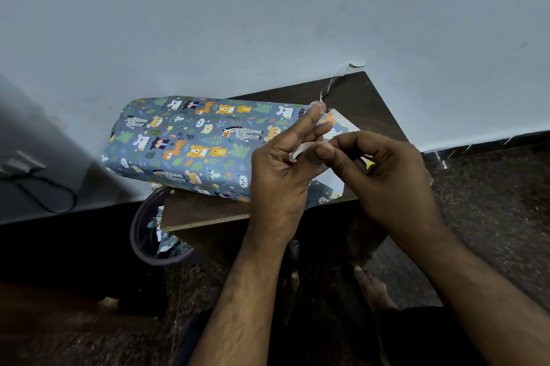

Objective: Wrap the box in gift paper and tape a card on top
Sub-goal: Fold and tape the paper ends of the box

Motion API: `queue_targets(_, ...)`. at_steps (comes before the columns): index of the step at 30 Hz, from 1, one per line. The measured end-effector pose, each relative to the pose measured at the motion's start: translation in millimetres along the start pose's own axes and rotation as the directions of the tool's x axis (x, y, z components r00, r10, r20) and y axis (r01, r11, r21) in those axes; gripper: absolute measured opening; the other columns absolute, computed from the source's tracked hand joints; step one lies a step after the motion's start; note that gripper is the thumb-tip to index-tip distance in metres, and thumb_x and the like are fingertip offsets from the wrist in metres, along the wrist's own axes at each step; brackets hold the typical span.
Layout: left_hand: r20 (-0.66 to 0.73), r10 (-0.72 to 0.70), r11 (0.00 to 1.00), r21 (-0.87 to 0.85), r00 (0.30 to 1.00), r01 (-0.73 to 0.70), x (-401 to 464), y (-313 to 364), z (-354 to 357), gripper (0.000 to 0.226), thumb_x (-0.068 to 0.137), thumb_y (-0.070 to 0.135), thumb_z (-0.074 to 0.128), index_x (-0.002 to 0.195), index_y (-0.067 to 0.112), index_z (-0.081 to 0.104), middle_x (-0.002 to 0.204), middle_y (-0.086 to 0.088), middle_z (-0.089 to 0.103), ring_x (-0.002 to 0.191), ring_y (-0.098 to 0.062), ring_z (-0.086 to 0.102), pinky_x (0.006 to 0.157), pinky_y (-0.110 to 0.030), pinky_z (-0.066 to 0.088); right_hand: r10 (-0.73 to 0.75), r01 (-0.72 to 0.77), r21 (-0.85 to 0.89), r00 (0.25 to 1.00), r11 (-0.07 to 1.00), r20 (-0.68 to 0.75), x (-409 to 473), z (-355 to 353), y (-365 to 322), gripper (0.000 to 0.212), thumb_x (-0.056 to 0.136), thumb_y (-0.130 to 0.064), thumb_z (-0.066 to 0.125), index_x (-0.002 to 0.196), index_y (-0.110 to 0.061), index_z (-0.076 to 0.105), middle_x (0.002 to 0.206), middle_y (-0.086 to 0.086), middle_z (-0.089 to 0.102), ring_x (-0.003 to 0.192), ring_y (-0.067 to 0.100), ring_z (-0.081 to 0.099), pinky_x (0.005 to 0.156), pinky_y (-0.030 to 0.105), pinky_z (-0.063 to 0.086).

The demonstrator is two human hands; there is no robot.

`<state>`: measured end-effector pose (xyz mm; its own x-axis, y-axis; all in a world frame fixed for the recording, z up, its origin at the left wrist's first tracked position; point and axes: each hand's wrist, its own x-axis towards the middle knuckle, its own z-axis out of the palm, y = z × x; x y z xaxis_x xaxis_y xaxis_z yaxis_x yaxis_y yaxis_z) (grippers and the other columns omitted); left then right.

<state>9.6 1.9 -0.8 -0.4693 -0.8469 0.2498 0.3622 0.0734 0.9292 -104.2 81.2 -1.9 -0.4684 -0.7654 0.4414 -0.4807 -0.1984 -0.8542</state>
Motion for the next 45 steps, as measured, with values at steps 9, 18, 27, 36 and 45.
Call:
queue_targets(9,0.117,0.026,0.997,-0.074,0.993,-0.017,-2.0,4.2,-0.6,0.082,0.076,0.048,0.068,0.143,0.005,0.050,0.129,0.008,0.069,0.123,-0.026,0.064,0.093,-0.033,0.056,-0.112,0.122,-0.198,0.992,0.973,0.062,3.0,-6.7,3.3,0.007,0.096,-0.014,0.069,0.089,-0.016,0.068,0.085,-0.013,0.069,0.080,0.006,0.062,0.066,0.011,0.039)
queue_targets(18,0.109,-0.029,0.996,-0.084,0.994,0.038,-2.0,3.9,1.2,0.078,0.077,0.044,0.056,0.141,0.000,0.050,0.126,0.006,0.072,0.117,-0.022,0.069,0.094,-0.038,0.058,-0.127,0.130,0.004,0.965,0.992,0.230,3.9,-5.8,2.2,0.011,0.096,-0.020,0.071,0.099,-0.012,0.078,0.103,0.002,0.064,0.096,0.016,0.062,0.073,0.017,0.045)
queue_targets(27,-0.161,0.002,1.000,-0.019,0.987,-0.005,-0.3,-2.6,17.4,0.042,0.100,0.029,0.047,0.130,0.005,0.064,0.111,0.004,0.072,0.081,0.004,0.058,0.071,-0.017,0.051,0.103,-0.181,0.211,0.937,0.961,0.333,-2.8,9.3,4.5,0.022,0.103,-0.030,0.051,0.097,-0.015,0.066,0.098,0.009,0.058,0.096,0.021,0.058,0.079,0.030,0.047)
queue_targets(36,-0.238,0.017,0.997,-0.066,0.971,-0.033,0.9,-6.6,15.2,0.038,0.097,0.037,0.055,0.126,0.016,0.068,0.099,0.016,0.067,0.096,-0.007,0.052,0.089,-0.030,0.041,0.163,-0.306,0.261,0.875,0.916,0.455,-11.1,15.5,-8.7,0.026,0.110,-0.034,0.040,0.099,-0.017,0.057,0.078,0.003,0.055,0.069,0.020,0.053,0.062,0.039,0.045)
queue_targets(45,-0.295,-0.024,0.994,-0.110,0.955,-0.009,2.4,-3.5,18.3,0.045,0.092,0.035,0.055,0.127,0.010,0.068,0.091,0.012,0.065,0.079,-0.003,0.049,0.072,-0.014,0.042,0.026,-0.053,0.051,0.903,0.997,0.430,-13.4,13.2,-11.8,0.025,0.108,-0.031,0.037,0.099,-0.011,0.049,0.077,-0.002,0.056,0.069,0.018,0.050,0.064,0.044,0.043)
